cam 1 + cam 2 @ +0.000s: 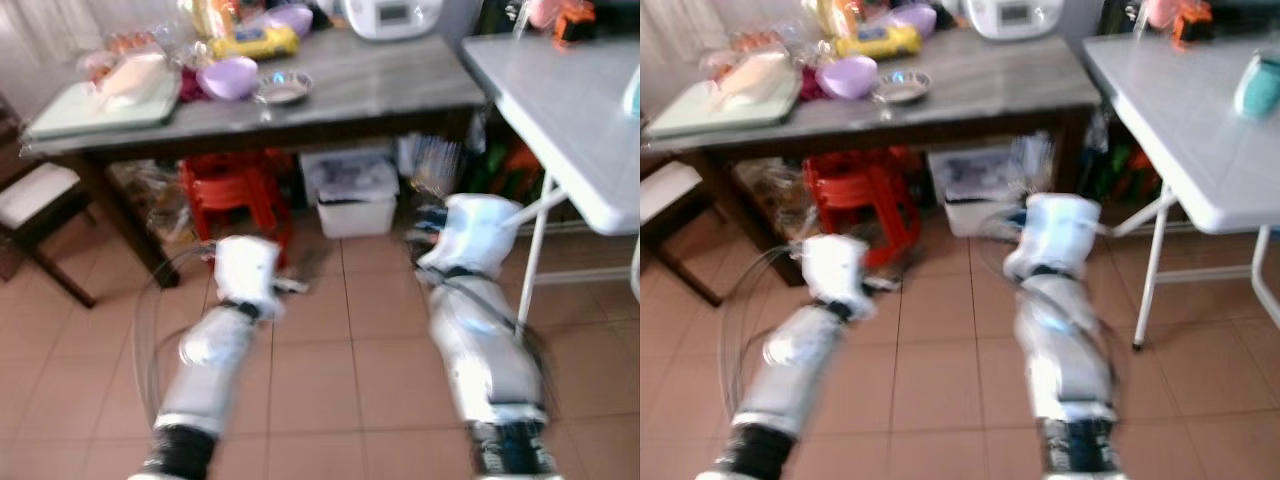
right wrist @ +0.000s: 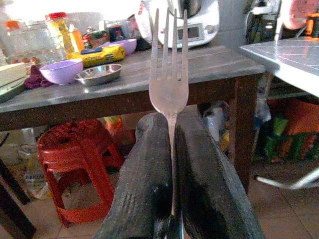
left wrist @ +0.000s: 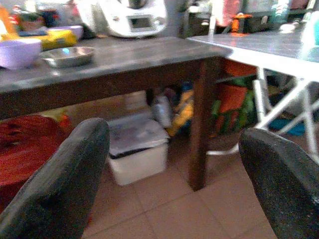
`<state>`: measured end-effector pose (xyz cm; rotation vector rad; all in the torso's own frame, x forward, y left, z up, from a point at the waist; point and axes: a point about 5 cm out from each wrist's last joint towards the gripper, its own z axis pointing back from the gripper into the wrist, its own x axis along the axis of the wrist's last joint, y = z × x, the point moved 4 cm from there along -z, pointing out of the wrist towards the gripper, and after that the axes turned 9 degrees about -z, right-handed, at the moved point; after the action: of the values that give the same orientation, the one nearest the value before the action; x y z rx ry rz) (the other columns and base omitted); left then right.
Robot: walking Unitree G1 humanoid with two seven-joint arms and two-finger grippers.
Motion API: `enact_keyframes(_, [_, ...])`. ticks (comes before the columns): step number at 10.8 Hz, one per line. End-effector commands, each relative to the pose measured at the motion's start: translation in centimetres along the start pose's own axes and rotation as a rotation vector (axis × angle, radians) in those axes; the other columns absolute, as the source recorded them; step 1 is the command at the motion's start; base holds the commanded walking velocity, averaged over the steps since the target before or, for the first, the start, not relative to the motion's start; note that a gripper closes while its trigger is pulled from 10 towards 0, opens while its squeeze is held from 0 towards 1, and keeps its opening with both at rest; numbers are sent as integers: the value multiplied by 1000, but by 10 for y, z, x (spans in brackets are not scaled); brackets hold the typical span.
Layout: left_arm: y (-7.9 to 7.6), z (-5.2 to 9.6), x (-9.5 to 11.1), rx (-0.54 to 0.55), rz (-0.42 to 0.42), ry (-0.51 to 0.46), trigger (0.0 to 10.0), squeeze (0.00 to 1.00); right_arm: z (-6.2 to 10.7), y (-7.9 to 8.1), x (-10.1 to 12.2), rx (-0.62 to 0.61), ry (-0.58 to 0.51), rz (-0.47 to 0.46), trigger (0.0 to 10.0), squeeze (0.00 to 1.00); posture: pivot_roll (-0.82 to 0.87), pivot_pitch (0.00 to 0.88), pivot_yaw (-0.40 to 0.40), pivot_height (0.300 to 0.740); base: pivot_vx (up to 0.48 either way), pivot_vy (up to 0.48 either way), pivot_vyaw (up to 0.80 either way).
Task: Setting the table
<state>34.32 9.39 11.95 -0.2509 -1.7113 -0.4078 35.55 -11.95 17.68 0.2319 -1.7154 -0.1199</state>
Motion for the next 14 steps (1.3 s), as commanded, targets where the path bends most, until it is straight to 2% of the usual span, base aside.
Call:
enact_keyframes(1, [-9,-4,5,-28,-1,-18,10000,0,0,-8,4,-18,-16,11,10000,0,-78,69,110,740,480,0,0])
enact_keyframes(11, [-8,-5,4,-27,-4,-14,10000,0,0,-5,4,-2,-20,18,10000,0,-75,67,111,740,480,0,0])
enact_keyframes(14, [-8,-5,4,-29,-6,-13,10000,0,-1,-7,6,-8,-27,16,10000,0,-74,66,115,740,480,0,442])
